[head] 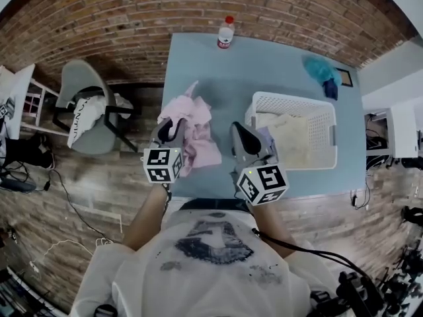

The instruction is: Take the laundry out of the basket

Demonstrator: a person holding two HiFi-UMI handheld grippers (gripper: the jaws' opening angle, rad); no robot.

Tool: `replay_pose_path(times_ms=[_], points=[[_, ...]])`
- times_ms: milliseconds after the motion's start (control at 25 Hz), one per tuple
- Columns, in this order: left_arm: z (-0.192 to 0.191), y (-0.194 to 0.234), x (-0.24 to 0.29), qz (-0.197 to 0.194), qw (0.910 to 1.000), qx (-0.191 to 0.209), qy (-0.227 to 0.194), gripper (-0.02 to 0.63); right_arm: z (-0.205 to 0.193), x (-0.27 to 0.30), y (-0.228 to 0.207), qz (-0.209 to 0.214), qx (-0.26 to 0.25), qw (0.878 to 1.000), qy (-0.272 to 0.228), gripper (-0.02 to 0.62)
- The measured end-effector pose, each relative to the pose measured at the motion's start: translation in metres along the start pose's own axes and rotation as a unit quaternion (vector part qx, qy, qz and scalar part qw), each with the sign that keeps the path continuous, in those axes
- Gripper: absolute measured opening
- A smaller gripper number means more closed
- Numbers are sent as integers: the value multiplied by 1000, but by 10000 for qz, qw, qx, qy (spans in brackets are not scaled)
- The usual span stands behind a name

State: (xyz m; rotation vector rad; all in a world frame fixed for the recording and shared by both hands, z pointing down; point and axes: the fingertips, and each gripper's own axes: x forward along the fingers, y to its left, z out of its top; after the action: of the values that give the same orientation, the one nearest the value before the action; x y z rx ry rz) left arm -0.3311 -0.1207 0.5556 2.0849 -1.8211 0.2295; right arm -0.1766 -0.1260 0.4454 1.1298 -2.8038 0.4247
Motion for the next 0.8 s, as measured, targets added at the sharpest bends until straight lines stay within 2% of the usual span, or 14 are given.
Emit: replay_pose_path(times_ms=[240, 640, 800], points=[[-34, -7, 18, -95, 9992, -41, 381, 81, -6, -4, -10, -119, 27, 9999, 64, -3], [-52, -15, 40, -311, 9977, 146, 581, 107, -6, -7, -18, -227, 20, 9997, 66, -3], [-52, -11, 43, -259, 9979, 153, 574, 164, -4, -9, -20, -238, 8, 9997, 50, -3]])
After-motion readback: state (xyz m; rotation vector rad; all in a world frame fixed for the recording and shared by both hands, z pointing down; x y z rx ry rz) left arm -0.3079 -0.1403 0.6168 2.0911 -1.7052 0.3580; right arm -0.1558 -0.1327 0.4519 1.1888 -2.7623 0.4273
